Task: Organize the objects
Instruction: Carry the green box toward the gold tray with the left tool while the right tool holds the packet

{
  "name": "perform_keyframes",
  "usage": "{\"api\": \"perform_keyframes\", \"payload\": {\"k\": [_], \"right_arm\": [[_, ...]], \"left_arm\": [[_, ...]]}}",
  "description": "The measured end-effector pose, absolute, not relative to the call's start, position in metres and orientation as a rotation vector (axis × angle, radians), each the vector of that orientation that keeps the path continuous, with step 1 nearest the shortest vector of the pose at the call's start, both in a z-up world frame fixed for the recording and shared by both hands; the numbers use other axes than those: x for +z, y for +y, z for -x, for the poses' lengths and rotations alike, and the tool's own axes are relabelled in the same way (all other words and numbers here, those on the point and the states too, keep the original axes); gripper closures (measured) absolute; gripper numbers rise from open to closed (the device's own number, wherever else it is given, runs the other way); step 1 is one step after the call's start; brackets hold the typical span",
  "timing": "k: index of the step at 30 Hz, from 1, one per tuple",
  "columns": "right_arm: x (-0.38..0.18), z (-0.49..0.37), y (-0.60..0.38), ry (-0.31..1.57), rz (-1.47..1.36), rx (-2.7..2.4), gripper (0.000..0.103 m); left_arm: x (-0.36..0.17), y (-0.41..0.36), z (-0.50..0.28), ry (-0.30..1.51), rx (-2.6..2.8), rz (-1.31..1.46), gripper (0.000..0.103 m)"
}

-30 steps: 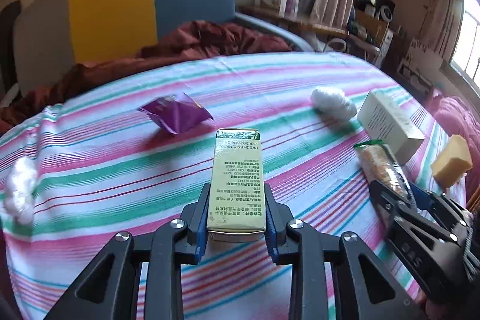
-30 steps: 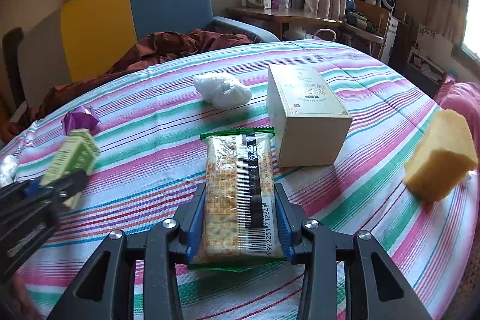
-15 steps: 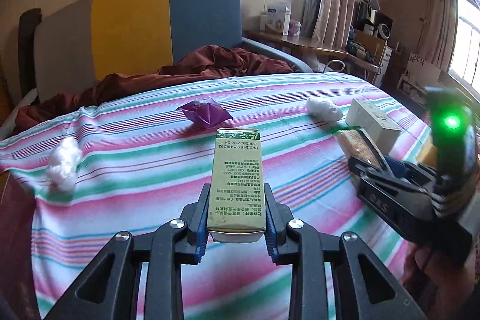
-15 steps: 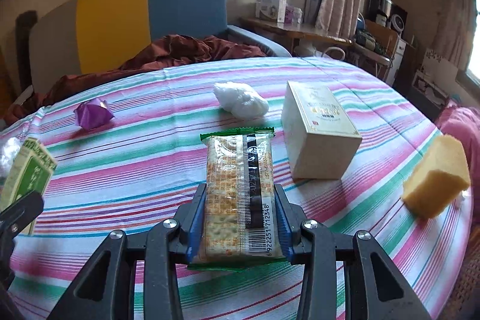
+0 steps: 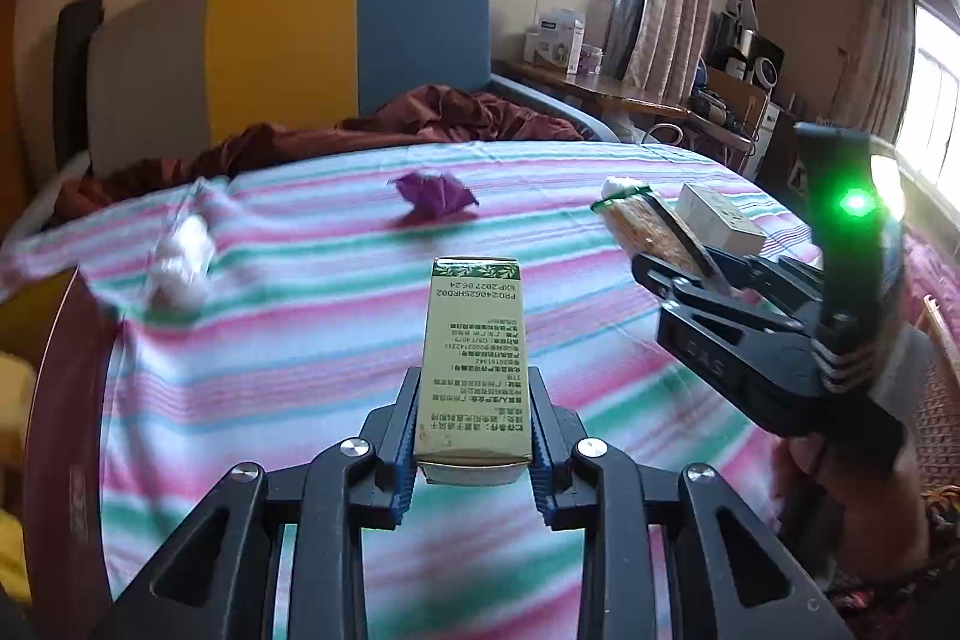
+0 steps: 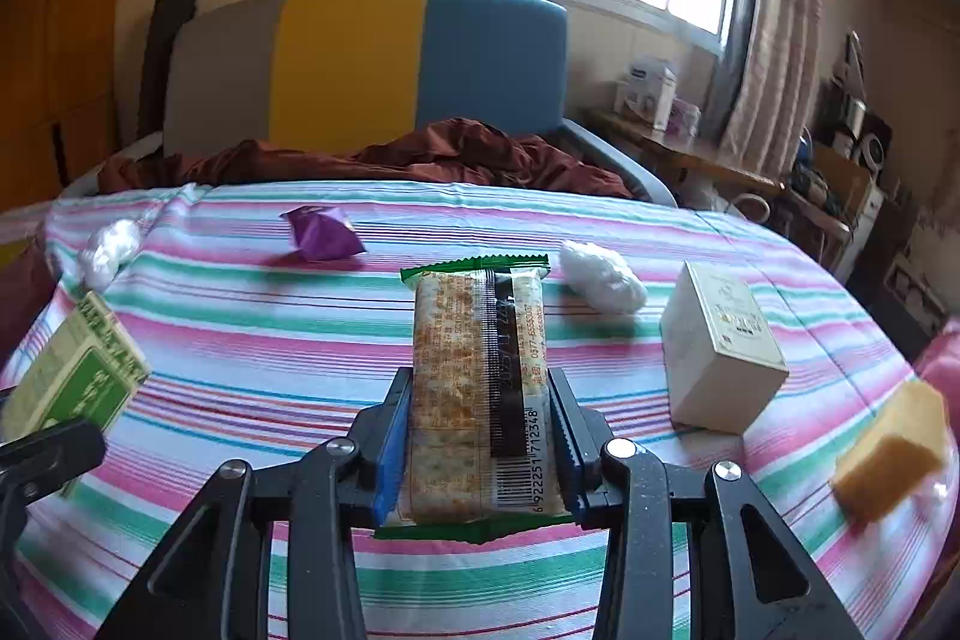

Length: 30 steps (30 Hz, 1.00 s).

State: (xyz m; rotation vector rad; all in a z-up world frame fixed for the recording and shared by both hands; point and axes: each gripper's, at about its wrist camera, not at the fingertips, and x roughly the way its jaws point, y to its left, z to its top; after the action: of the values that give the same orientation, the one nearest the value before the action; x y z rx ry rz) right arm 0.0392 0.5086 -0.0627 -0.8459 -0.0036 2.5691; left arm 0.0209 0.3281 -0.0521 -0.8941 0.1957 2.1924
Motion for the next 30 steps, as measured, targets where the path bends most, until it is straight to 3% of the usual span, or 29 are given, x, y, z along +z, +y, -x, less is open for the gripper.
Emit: {"api": "perform_keyframes", "payload": {"k": [16, 30], "right_arm": [[-0.067, -0.032, 0.499, -0.095, 0.89, 2.549, 0.061], [-0.068, -0.031, 0.49, -0.145, 0.907, 2.559, 0.061]], "left_arm": [[-0.022, 0.232, -0.028, -0.013, 2.227, 0.956, 0.073], [-0.017, 0.156, 0.039, -0.156, 2.341, 1.157, 0.073]]}}
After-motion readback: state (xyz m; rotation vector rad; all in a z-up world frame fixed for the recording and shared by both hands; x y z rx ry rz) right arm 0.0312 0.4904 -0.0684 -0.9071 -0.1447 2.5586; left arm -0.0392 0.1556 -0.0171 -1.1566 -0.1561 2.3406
